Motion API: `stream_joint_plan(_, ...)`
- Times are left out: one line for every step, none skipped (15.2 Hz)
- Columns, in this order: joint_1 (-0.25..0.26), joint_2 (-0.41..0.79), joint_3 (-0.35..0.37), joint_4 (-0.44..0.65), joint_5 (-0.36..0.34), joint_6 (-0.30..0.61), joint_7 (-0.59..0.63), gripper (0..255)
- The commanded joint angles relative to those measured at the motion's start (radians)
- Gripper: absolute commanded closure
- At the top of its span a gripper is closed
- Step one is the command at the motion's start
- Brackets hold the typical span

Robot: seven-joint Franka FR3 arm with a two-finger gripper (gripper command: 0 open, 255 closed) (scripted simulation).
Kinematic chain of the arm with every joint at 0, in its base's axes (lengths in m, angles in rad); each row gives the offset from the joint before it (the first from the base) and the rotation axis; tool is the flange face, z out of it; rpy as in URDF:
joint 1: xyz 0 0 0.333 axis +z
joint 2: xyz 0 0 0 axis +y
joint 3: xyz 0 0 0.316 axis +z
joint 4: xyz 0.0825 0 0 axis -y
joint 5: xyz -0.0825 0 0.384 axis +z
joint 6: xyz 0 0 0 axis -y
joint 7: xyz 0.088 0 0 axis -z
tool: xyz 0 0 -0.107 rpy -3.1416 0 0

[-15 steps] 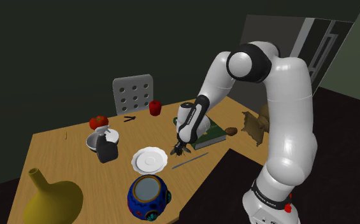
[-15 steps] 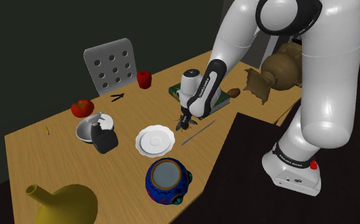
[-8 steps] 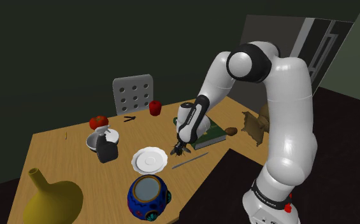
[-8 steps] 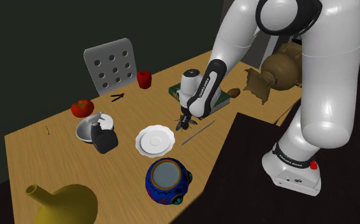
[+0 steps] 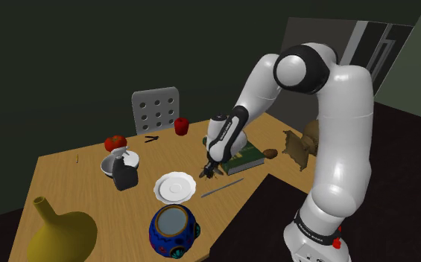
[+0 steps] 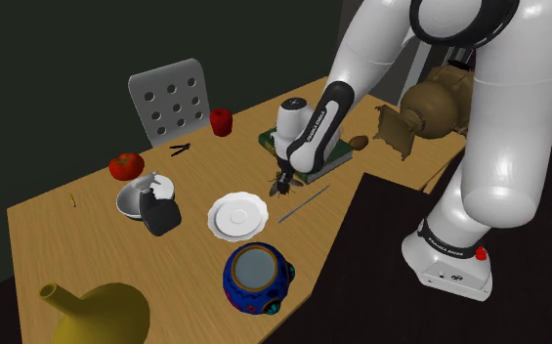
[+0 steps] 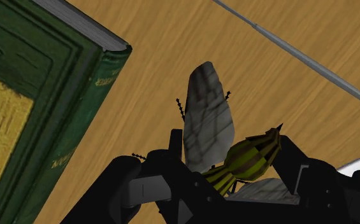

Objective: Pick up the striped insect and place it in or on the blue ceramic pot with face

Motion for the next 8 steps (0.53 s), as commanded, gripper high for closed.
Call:
stream_joint_plan(-0.003, -0.033, 0.003, -0.008, 0.003, -0.025, -0.004, 255)
stream_joint_plan(-0.004, -0.048, 0.004, -0.011, 0.004, -0.037, -0.005, 255)
stream_joint_plan(-0.005, -0.063, 0.005, -0.014, 0.005, -0.050, -0.007, 255)
stream_joint_plan(-0.006, -0.079, 0.006, -0.016, 0.007, -0.063, -0.009, 255)
stream_joint_plan(-0.007, -0.094, 0.007, -0.018, 0.008, -0.076, -0.010, 255)
stream_joint_plan(-0.007, -0.109, 0.009, -0.020, 0.010, -0.089, -0.012, 255)
stream_joint_plan(-0.008, -0.124, 0.010, -0.022, 0.012, -0.102, -0.013, 255)
stream_joint_plan(-0.009, -0.138, 0.010, -0.023, 0.013, -0.115, -0.015, 255)
